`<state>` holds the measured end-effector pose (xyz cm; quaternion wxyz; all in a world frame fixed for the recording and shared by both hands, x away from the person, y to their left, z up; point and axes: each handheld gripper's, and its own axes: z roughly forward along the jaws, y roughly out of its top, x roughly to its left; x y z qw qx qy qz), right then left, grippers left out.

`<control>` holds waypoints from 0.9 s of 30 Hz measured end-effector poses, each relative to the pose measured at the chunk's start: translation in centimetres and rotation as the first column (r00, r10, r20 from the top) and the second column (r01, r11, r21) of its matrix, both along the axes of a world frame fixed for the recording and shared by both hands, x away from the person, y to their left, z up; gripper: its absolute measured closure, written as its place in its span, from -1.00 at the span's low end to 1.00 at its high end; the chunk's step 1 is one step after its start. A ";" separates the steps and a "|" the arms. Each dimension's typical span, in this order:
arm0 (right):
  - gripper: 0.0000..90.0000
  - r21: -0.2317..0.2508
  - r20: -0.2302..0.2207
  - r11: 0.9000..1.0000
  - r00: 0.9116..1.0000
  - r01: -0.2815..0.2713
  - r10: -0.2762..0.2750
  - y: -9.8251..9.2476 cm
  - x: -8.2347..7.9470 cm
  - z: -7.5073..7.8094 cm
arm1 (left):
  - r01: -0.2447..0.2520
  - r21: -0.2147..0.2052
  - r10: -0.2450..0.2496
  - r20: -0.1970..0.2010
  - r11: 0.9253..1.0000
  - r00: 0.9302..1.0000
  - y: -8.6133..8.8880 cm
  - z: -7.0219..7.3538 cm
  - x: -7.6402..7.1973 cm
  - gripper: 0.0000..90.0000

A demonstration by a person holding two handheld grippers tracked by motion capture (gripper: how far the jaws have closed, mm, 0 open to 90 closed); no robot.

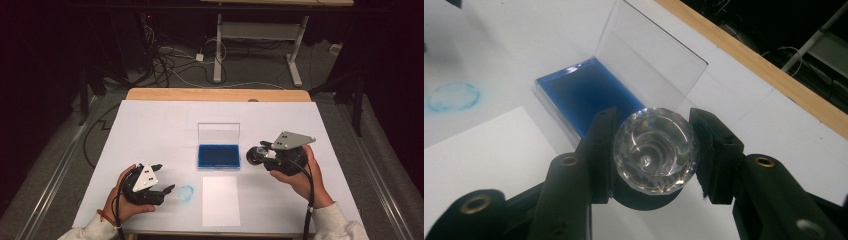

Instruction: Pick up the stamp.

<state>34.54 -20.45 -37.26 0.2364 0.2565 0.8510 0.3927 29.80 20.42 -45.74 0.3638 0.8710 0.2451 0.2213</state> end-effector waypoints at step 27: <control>0.27 0.030 0.015 0.985 0.985 -0.171 0.171 4.1 -2.2 0.5 | 0.005 -0.002 -0.005 0.002 1.000 1.000 0.8 -0.3 -0.2 -0.50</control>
